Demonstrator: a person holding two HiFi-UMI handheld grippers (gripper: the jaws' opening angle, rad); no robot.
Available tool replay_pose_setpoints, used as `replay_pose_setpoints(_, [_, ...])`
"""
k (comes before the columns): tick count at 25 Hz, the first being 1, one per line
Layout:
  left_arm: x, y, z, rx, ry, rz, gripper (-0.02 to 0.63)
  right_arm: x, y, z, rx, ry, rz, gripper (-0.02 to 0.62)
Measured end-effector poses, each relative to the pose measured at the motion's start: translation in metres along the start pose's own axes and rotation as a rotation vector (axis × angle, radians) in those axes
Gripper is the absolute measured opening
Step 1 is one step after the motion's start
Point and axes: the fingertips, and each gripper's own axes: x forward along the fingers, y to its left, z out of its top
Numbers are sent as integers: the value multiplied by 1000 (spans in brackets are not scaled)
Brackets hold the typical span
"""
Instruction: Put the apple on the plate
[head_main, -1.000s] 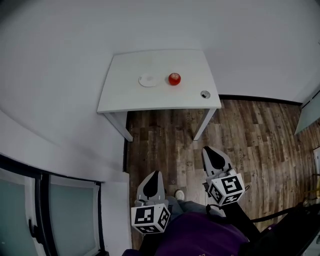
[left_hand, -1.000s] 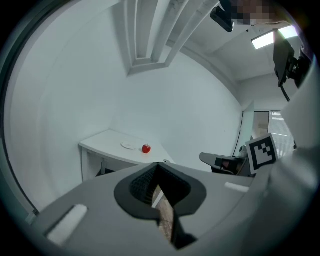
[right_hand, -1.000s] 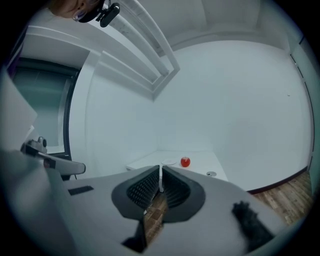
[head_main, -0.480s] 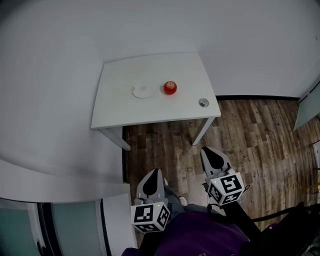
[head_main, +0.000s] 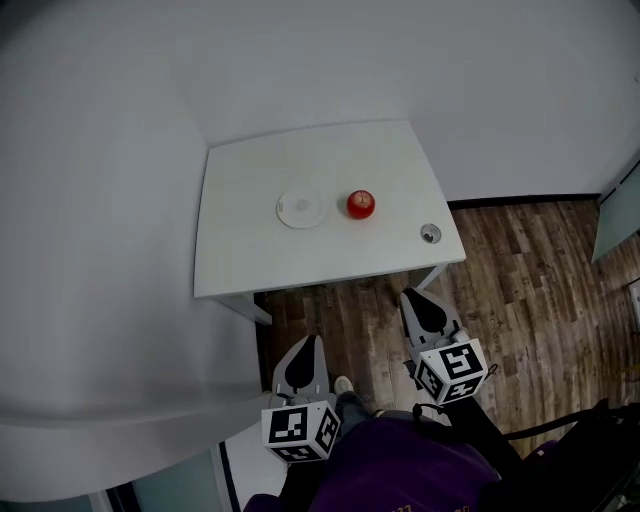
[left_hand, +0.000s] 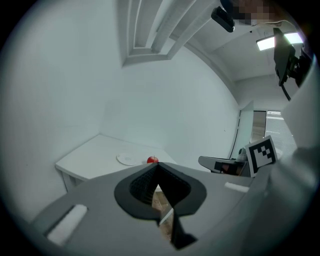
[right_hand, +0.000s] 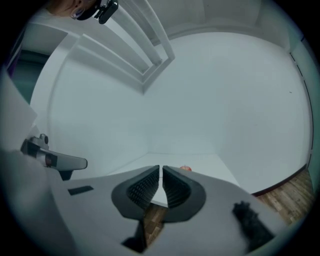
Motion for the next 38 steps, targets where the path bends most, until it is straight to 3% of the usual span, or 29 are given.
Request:
replay_pose_setpoints(7, [31, 40, 12, -3, 16, -16, 5, 48, 1, 5, 3, 12, -35, 12])
replay_pose_setpoints(17, [80, 57, 13, -32, 55, -1, 5, 101, -29, 4, 4, 47, -50, 12])
replay_pose_setpoints(26, [160, 60, 42, -20, 37, 17, 5, 172, -78, 19, 5, 78, 1, 12])
replay_pose_setpoints(32, [197, 63, 53, -24, 36, 48, 5, 211, -96, 13, 2, 142, 82, 14])
replay_pose_setpoints(38, [220, 68, 55, -30, 41, 79, 5, 239, -103, -1, -19, 209, 154, 68])
